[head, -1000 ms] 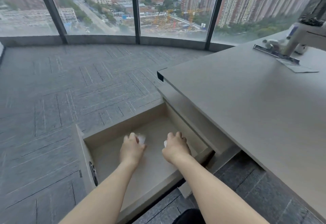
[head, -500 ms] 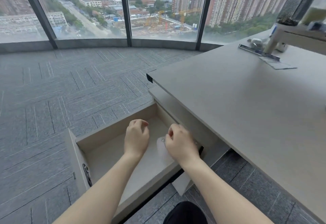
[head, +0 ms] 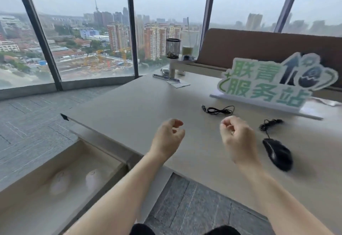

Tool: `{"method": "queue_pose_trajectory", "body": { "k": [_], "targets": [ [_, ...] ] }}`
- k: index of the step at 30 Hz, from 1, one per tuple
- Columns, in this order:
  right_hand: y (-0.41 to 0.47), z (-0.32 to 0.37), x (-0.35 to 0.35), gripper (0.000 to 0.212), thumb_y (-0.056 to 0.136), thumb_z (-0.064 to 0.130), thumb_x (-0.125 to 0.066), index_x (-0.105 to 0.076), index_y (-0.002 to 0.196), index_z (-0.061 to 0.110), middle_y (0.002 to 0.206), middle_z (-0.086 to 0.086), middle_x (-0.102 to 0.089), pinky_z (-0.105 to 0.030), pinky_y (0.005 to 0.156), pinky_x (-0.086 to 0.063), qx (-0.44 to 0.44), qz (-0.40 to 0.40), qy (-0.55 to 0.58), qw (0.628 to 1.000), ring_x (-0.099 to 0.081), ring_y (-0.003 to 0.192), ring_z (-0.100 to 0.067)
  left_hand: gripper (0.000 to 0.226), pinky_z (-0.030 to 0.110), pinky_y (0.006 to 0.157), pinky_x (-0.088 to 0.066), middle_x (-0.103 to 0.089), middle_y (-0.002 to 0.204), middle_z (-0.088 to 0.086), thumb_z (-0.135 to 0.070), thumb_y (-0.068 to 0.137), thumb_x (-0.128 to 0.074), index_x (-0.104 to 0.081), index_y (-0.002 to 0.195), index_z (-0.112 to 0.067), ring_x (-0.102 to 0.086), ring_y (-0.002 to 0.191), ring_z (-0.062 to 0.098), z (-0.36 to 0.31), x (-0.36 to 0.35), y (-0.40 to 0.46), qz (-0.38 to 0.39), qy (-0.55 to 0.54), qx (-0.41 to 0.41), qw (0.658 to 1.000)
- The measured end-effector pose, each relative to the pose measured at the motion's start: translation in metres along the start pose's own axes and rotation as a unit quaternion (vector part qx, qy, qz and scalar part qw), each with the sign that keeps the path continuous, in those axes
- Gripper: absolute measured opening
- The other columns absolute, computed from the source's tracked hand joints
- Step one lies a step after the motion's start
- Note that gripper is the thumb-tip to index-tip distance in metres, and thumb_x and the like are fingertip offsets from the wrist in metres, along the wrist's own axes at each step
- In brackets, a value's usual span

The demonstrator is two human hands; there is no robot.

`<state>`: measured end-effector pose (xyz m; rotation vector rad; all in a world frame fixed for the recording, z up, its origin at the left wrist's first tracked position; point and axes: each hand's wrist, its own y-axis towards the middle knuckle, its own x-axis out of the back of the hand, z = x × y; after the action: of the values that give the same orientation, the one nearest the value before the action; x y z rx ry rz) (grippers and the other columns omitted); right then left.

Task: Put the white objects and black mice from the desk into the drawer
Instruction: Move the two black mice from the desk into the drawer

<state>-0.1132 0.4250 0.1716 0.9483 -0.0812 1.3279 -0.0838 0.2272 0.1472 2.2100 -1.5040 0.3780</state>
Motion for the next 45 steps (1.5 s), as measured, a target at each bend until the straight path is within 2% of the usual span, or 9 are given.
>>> {"method": "queue_pose_trajectory", "body": {
  "k": [4,10,21,26,30,32,35,41,45],
  "targets": [
    [0.01,-0.085,0.05,0.015,0.084,0.013,-0.063,-0.067,0.098,0.013,0.106,-0.011,-0.067,-0.041,0.085,-0.046,-0.087,-0.062,-0.135,0.985,-0.053,0.101,-0.038,0.038,0.028,0.08,-0.046,-0.054,0.126,0.003,-0.031,0.087,-0.06,-0.057,0.124,-0.023,-0.059,0.103,0.018,-0.034,-0.081,0.003,0.069,0.029,-0.022,0.997],
    [-0.007,-0.143,0.07,0.053,0.082,0.039,-0.069,-0.053,0.128,0.02,0.128,-0.014,-0.054,-0.043,0.096,-0.042,-0.188,0.008,-0.198,0.962,-0.049,0.113,-0.039,0.045,0.032,0.094,-0.04,-0.044,0.138,0.001,-0.033,0.081,-0.06,-0.053,0.126,-0.03,-0.042,0.127,0.025,-0.07,-0.172,0.013,0.067,0.064,-0.023,0.995],
    [-0.017,-0.155,0.075,0.054,0.077,0.022,-0.066,-0.051,0.129,0.026,0.12,-0.013,-0.055,-0.041,0.084,-0.049,-0.181,0.002,-0.174,0.968,-0.054,0.106,-0.037,0.04,0.041,0.09,-0.037,-0.055,0.117,0.011,-0.031,0.076,-0.06,-0.045,0.112,-0.021,-0.05,0.112,0.035,-0.079,-0.213,0.038,-0.019,0.254,0.02,0.967],
    [-0.022,-0.13,0.086,0.05,0.082,0.017,-0.068,-0.053,0.128,0.029,0.121,-0.004,-0.056,-0.026,0.078,-0.039,-0.139,-0.047,-0.022,0.989,-0.052,0.096,-0.014,0.051,0.042,0.093,-0.042,-0.055,0.116,0.012,-0.036,0.073,-0.06,-0.046,0.119,-0.022,-0.05,0.111,0.035,-0.055,-0.154,0.036,-0.043,0.132,0.036,0.99],
    [-0.023,-0.069,0.081,0.046,0.085,0.018,-0.066,-0.052,0.126,0.035,0.119,0.001,-0.059,-0.007,0.077,-0.041,-0.064,-0.087,0.099,0.989,-0.055,0.096,-0.008,0.048,0.04,0.089,-0.046,-0.053,0.108,0.004,-0.025,0.071,-0.066,-0.049,0.116,-0.019,-0.053,0.106,0.031,-0.06,-0.068,0.021,-0.153,0.005,-0.04,0.987],
    [-0.024,-0.029,0.071,0.045,0.084,0.025,-0.062,-0.05,0.125,0.039,0.118,0.001,-0.06,-0.018,0.08,-0.05,-0.04,-0.078,0.161,0.983,-0.061,0.097,-0.014,0.048,0.033,0.084,-0.045,-0.055,0.111,0.005,-0.024,0.071,-0.066,-0.05,0.116,-0.02,-0.053,0.104,0.027,-0.066,-0.02,0.008,-0.196,-0.003,-0.067,0.978],
    [-0.026,0.033,0.049,0.046,0.084,0.026,-0.062,-0.05,0.127,0.036,0.116,0.001,-0.063,-0.037,0.076,-0.055,-0.01,-0.044,0.242,0.969,-0.063,0.094,-0.024,0.044,0.026,0.074,-0.044,-0.056,0.114,0.005,-0.027,0.07,-0.065,-0.05,0.111,-0.026,-0.054,0.099,0.022,-0.067,0.051,-0.015,-0.246,-0.005,-0.086,0.965],
    [-0.051,0.13,-0.024,0.044,0.088,0.016,-0.066,-0.051,0.122,0.041,0.115,0.008,-0.063,-0.023,0.077,-0.052,0.029,0.073,0.348,0.934,-0.063,0.097,-0.007,0.041,0.01,0.065,-0.034,-0.056,0.116,0.001,-0.024,0.073,-0.067,-0.051,0.11,-0.031,-0.054,0.097,0.015,-0.039,0.176,-0.069,-0.329,0.046,-0.06,0.941],
    [-0.083,0.168,-0.093,0.043,0.089,0.021,-0.067,-0.05,0.122,0.043,0.121,0.008,-0.062,-0.02,0.091,-0.049,0.028,0.189,0.353,0.916,-0.06,0.11,-0.006,0.037,0.015,0.071,-0.036,-0.051,0.112,-0.002,-0.019,0.075,-0.066,-0.051,0.107,-0.032,-0.051,0.096,0.014,0.009,0.228,-0.103,-0.365,0.078,-0.003,0.928]
  ]
}}
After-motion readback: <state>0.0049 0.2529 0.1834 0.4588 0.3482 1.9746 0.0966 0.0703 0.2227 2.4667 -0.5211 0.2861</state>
